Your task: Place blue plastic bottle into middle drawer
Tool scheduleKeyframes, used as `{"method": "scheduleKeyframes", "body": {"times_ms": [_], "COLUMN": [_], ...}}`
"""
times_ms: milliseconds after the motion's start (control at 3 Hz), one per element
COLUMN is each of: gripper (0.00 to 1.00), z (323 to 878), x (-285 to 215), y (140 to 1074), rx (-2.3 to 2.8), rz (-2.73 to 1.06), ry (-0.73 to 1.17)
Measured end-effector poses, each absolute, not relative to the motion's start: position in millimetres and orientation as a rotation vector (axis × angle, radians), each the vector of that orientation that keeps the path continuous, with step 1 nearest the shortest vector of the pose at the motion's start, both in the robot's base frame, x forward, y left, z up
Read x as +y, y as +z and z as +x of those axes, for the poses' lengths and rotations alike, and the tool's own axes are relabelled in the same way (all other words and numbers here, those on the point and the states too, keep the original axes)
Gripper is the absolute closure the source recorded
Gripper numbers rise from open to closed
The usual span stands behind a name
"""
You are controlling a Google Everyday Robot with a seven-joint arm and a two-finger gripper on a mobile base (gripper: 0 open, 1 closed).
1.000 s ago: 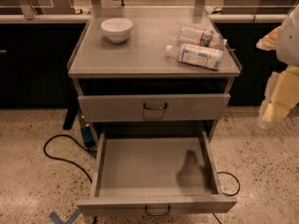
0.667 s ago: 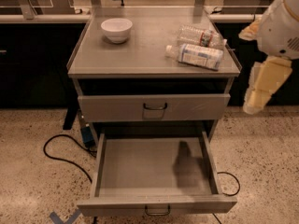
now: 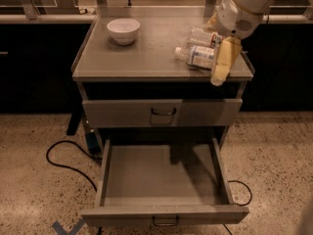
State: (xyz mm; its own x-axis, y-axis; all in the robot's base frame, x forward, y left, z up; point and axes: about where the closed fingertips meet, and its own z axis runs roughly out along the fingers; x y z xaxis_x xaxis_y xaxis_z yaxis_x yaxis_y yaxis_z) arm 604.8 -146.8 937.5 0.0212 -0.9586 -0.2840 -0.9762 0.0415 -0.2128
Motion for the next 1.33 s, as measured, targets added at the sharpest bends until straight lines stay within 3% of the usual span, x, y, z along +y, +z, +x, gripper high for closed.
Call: {"method": "scheduleKeyframes", "body": {"times_ms": [667, 1333], "gripper": [0.0, 0.0], "z": [627.9, 695.4], "x": [-138.9, -174.4], "y": [949.5, 899.4], "rx": [1.94, 2.098], "rz": [-1.925, -1.859], "ry": [0.049, 0.069]}}
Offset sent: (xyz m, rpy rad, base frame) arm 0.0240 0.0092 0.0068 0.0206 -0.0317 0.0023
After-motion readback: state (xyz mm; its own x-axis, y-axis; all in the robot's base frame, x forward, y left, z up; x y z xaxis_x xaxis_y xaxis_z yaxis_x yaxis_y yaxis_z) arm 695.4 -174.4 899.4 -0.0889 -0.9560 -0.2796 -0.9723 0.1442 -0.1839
